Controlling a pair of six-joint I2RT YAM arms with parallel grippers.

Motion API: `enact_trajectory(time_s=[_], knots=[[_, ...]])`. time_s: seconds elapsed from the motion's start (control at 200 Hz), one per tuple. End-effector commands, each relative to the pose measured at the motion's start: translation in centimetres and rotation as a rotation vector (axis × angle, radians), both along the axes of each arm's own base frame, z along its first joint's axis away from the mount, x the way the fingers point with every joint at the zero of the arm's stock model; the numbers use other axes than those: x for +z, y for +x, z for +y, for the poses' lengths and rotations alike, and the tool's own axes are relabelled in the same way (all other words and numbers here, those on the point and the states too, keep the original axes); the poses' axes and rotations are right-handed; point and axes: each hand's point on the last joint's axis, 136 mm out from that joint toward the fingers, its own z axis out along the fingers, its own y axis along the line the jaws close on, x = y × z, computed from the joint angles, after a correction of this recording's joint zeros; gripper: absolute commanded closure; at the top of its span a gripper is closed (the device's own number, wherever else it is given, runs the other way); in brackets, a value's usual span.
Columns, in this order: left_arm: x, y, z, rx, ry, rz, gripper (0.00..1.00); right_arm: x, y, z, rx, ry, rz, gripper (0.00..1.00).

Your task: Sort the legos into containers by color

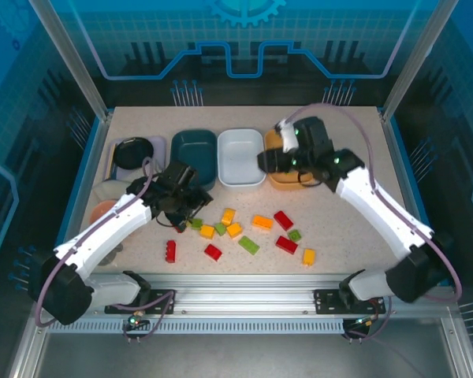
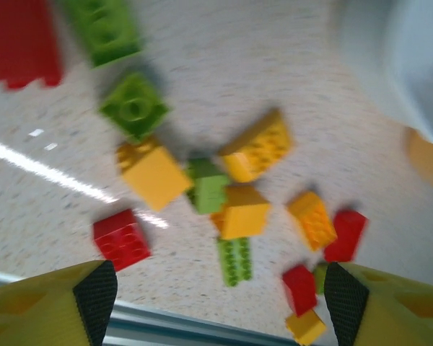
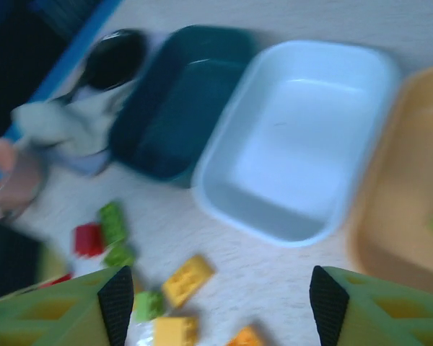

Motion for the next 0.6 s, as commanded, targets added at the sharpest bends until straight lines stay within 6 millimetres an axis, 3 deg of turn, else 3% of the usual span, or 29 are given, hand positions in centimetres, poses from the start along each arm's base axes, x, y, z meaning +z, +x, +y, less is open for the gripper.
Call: enact_trajectory(time_s=[0.0, 0.1, 0.115, 0.25, 0.595], knots=[[-2.2, -1.1, 0.4, 0.221, -0.043, 0.136, 0.21, -3.5, -5.0, 3.4, 0.225, 0.062, 0.006, 0.29], [-4.3, -1.5, -0.2, 0.295, -0.065, 0.217, 0.21, -3.8, -8.2, 4.6, 0.296, 0.105, -0.067, 0.23], [-4.6, -1.6, -0.2, 0.302, -0.063, 0.23, 0.21, -4.7, -8.7, 4.5, 0.302, 0.093, -0.059, 0.22], [-6.7, -1.0, -0.9, 0.349, -0.081, 0.26, 0.22, -6.7, -10.8, 4.6, 0.334, 0.057, 0.014, 0.22], [-10.0, -0.2, -2.3, 0.354, -0.074, 0.304, 0.29, -8.2, -11.5, 4.2, 0.32, 0.021, 0.059, 0.23]])
